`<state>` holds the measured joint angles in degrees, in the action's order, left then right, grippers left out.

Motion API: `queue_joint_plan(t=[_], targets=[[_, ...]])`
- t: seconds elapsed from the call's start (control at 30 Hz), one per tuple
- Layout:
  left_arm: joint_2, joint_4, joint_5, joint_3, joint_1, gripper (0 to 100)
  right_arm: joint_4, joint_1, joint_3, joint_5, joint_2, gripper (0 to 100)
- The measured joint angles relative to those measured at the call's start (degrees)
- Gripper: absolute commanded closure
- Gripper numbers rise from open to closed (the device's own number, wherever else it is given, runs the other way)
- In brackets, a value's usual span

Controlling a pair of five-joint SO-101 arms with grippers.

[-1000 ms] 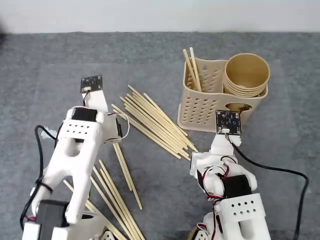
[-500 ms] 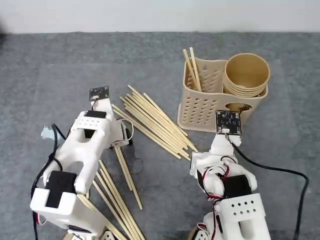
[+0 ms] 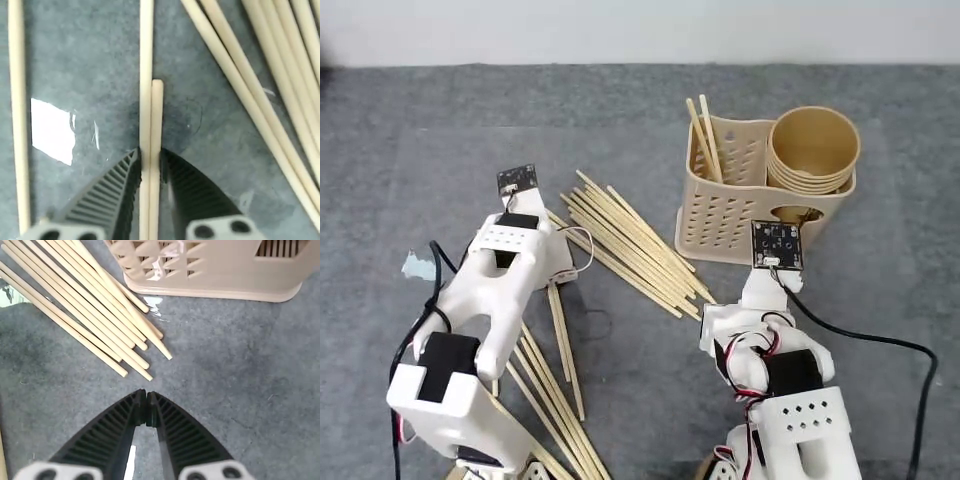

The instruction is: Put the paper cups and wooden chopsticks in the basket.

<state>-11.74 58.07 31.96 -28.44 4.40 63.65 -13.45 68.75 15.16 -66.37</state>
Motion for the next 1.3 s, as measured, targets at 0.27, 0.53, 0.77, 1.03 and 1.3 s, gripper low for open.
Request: queue_joint_plan(t=[0.27,0.53,0.77,1.03,1.3], targets=[[5.2,1.7,3.6,-0.1,3.2,99,0.0,0.0,0.0,0.0,0.0,98.9],[17.7,6.4,4.4,-0.1,3.6,99,0.0,0.0,0.0,0.0,0.0,98.9],[20.5,9.0,-0.3,-1.2,2.3,84,0.0,0.3,0.0,0.0,0.0,98.9],[17.9,7.2,-4.7,-6.3,0.4,73,0.0,0.3,0.0,0.0,0.0,98.9],[9.7,-4.3,-4.7,-11.4,0.4,90,0.0,0.3,0.0,0.0,0.0,98.9]])
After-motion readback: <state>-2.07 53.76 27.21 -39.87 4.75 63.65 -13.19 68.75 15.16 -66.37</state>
